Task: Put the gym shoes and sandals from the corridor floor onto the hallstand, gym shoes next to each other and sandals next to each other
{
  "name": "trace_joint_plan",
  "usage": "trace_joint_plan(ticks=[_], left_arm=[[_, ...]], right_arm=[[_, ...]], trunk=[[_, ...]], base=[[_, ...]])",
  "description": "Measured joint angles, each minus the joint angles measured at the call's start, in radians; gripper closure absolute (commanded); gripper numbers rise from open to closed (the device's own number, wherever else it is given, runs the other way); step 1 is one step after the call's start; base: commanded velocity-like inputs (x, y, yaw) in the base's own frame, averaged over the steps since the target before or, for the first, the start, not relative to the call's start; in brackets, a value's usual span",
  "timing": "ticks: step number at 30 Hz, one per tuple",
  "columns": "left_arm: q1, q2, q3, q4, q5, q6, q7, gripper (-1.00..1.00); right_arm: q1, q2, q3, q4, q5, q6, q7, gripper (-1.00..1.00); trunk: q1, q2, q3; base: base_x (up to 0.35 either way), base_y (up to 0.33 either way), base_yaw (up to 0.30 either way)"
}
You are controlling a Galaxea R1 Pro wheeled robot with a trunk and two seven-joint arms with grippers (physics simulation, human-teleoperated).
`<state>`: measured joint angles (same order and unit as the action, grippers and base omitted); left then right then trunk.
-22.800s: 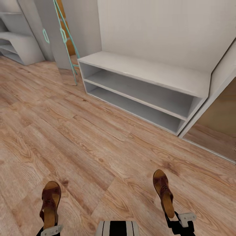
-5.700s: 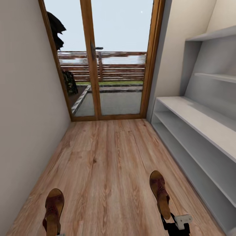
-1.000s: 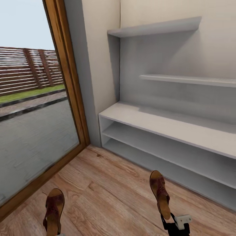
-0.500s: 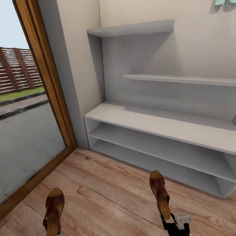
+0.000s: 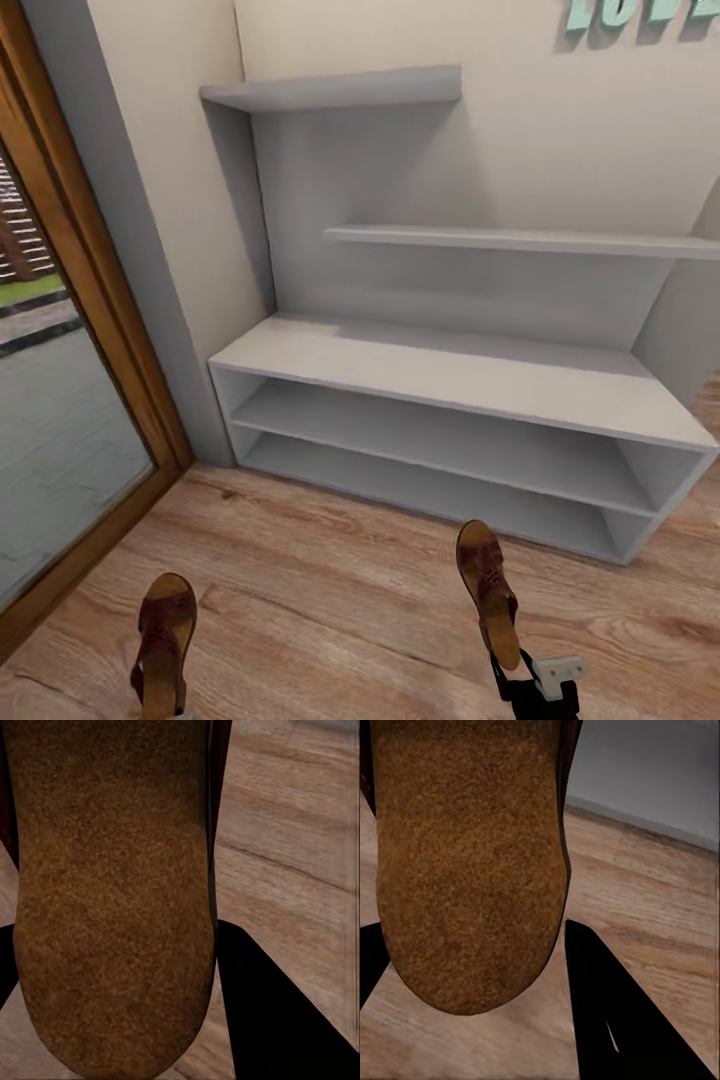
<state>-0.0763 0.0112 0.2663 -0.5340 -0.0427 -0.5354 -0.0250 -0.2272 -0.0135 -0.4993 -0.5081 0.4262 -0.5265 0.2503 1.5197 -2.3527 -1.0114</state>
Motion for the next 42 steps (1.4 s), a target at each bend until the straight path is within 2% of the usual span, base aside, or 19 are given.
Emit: trace_joint_plan(ticks=[2,9,25,35,39,41,42], left_arm=[[0.000,0.000,0.000,0.001,-0.001,-0.024,0.000,1.00],[0.000,0.000,0.001,0.001,0.000,-0.026,0.000,1.00],[0.000,-0.002,0.000,0.002,-0.001,-0.026,-0.001,1.00],[0.000,-0.001,0.001,0.001,-0.001,-0.026,-0.001,1.00],[-0.023,0.021,0.025,0.023,0.038,-0.049,-0.027,1.00],[-0.023,0.033,0.020,0.035,0.056,-0.052,-0.040,1.00],[-0.017,0.038,0.013,0.041,0.054,-0.050,-0.047,1.00]], right_arm=[[0.000,0.000,0.000,0.000,-0.001,0.000,0.000,1.00],[0.000,0.000,0.000,0.000,0.000,0.000,0.000,1.00],[0.000,0.000,0.000,0.000,0.000,0.001,0.000,1.00],[0.000,-0.001,0.000,0.000,-0.001,0.000,0.000,1.00],[-0.023,0.022,0.024,-0.008,-0.007,0.018,-0.027,1.00],[-0.035,0.033,0.037,-0.005,-0.009,0.027,-0.040,1.00],[-0.040,0.039,0.043,-0.005,-0.010,0.032,-0.047,1.00]], trunk=[[0.000,0.000,0.000],[0.000,0.000,0.000],[0.000,0.000,0.000],[0.000,0.000,0.000],[0.000,0.000,0.000],[0.000,0.000,0.000],[0.000,0.000,0.000]], base=[[-0.235,0.208,-0.275],[-0.229,0.222,-0.275],[-0.012,0.013,-0.276],[0.000,0.000,-0.062],[0.000,0.000,0.000],[0.000,0.000,0.000],[0.000,0.000,0.000]])
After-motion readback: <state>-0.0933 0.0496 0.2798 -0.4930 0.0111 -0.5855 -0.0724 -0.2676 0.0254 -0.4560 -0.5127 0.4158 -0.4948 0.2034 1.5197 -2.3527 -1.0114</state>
